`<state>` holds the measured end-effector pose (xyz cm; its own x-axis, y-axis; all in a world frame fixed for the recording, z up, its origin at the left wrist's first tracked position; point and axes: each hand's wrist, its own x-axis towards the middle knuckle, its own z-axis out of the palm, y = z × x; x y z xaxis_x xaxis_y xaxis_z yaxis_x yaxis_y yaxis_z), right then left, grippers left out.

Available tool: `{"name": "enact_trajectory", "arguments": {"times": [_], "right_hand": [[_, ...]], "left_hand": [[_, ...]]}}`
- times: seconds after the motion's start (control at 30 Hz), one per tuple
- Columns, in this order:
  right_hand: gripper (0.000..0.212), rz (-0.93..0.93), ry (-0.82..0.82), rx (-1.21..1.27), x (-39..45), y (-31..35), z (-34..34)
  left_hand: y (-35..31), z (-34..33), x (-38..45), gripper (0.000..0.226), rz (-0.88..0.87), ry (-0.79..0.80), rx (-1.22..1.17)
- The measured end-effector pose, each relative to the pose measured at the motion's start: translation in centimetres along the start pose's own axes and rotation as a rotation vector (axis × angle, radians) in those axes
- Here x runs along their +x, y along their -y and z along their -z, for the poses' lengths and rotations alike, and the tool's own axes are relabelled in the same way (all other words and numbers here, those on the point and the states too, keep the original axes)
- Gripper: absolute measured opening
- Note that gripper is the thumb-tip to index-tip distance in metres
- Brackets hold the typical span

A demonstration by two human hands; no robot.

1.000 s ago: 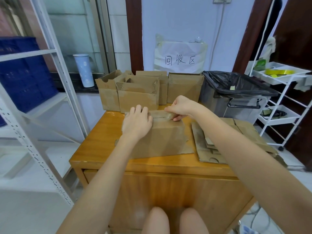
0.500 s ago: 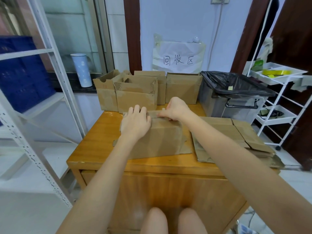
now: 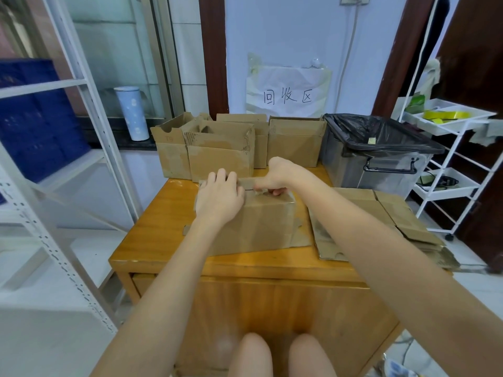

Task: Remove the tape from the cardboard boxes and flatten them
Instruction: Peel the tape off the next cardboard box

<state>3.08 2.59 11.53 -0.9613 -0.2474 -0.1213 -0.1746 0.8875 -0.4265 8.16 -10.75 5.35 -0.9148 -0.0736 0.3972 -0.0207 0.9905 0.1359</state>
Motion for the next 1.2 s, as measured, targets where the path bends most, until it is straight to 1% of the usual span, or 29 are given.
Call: {"name": "enact_trajectory", "arguments": {"times": [0.07, 0.2, 0.3, 0.4, 0.53, 0.7, 0.8, 0.87, 0.97, 1.0, 1.1, 1.2], "right_hand": [[0.026, -0.006, -0.006, 0.002, 0.4, 0.0, 0.0], [0.031, -0.034, 0.026, 0.086, 1.1, -0.2, 0.2], [0.029, -0.042, 0.030, 0.070, 1.0, -0.4, 0.7], [0.022, -0.051, -0.007, 0.019, 0.9, -1.3, 1.7], [0.019, -0.071, 0.029, 0.039, 0.5, -2.4, 2.6], [0.017, -0.029, -0.027, 0.001, 1.0, -2.2, 1.8], [0.016, 0.022, -0.069, -0.077, 1.2, -1.7, 0.8], [0.016, 0.062, -0.058, -0.102, 1.2, -1.4, 0.5], [0.028, 0.111, 0.036, 0.028, 1.2, -1.6, 0.7], [0.029, 0.121, 0.053, 0.071, 1.1, -1.7, 0.9], [0.014, 0.151, 0.057, 0.128, 0.8, -2.1, 1.4], [0.011, 0.137, 0.028, 0.133, 0.9, -3.0, 1.7]], "left_hand": [[0.0, 0.1, -0.1, 0.032, -0.003, 0.000, -0.001], [0.0, 0.2, -0.1, 0.033, -0.006, 0.001, -0.007], [0.0, 0.1, -0.1, 0.033, -0.004, 0.001, -0.009], [0.2, 0.1, 0.0, 0.034, -0.002, 0.008, -0.017], [0.3, 0.0, 0.0, 0.033, -0.007, -0.007, -0.013], [0.1, -0.1, -0.1, 0.034, -0.011, -0.009, -0.013], [0.0, -0.1, -0.2, 0.034, -0.012, -0.010, -0.008], [0.1, -0.1, -0.2, 0.034, -0.010, -0.007, -0.006], [0.2, -0.1, 0.0, 0.033, -0.002, 0.002, -0.001], [0.2, -0.1, 0.0, 0.033, -0.001, 0.003, -0.001], [0.1, -0.2, 0.1, 0.033, -0.004, 0.003, -0.010], [0.1, -0.2, 0.1, 0.033, -0.006, 0.009, -0.012]]}}
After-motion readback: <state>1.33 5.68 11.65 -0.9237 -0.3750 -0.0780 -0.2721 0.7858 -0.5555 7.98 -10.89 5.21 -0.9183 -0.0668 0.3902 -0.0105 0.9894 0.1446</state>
